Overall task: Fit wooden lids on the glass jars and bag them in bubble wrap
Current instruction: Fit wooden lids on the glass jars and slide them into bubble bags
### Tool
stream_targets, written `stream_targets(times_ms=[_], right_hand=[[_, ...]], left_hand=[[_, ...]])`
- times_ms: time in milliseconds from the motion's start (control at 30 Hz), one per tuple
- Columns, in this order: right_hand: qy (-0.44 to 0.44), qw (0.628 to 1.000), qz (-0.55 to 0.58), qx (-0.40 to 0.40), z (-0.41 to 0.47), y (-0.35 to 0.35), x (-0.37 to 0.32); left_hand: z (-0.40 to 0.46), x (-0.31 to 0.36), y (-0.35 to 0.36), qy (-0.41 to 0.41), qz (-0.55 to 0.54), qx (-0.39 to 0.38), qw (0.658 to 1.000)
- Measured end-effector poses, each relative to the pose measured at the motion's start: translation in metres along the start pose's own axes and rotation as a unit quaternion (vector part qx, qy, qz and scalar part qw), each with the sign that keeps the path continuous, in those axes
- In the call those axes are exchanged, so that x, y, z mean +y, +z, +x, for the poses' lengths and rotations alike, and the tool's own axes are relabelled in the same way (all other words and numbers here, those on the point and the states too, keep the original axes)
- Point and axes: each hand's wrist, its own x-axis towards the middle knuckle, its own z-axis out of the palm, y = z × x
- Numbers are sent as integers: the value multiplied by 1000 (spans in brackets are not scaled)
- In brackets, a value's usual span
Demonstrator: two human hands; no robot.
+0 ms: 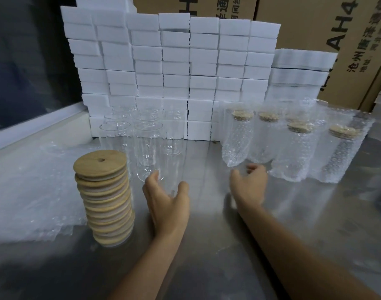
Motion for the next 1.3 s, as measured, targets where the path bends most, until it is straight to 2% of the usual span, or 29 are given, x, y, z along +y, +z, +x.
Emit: stream_targets(times_ms=[100, 233, 467, 667, 800, 933, 1033, 1200, 1300], right_hand=[[-51, 984, 71, -157, -38, 34, -20], [-102, 939, 116, -308, -74, 70, -41], [-130, 916, 49, -376, -70, 84, -53], [-136, 919, 49, -366, -71, 83, -52], [-140, 936, 85, -313, -75, 68, -50], [-41, 937, 199, -282, -83, 47, -41], [-6, 934, 221, -281, -88, 30, -35], [-23, 939, 224, -259, -95, 5, -30], [-68, 954, 226, -185, -98, -5, -28]], left_hand=[[9, 4, 5, -6, -4, 28, 1000], [19, 4, 15, 3, -33, 63, 997], [35, -4, 23, -25, -39, 86, 995], [32, -5, 21, -1, -51, 87, 995], [28, -3, 18, 10, -39, 64, 997], [25, -3, 14, 7, -39, 26, 999], [20, -5, 9, 12, -25, 1, 1000], [8, -7, -5, 19, -20, -59, 998], [2, -8, -14, 22, -9, -106, 994]])
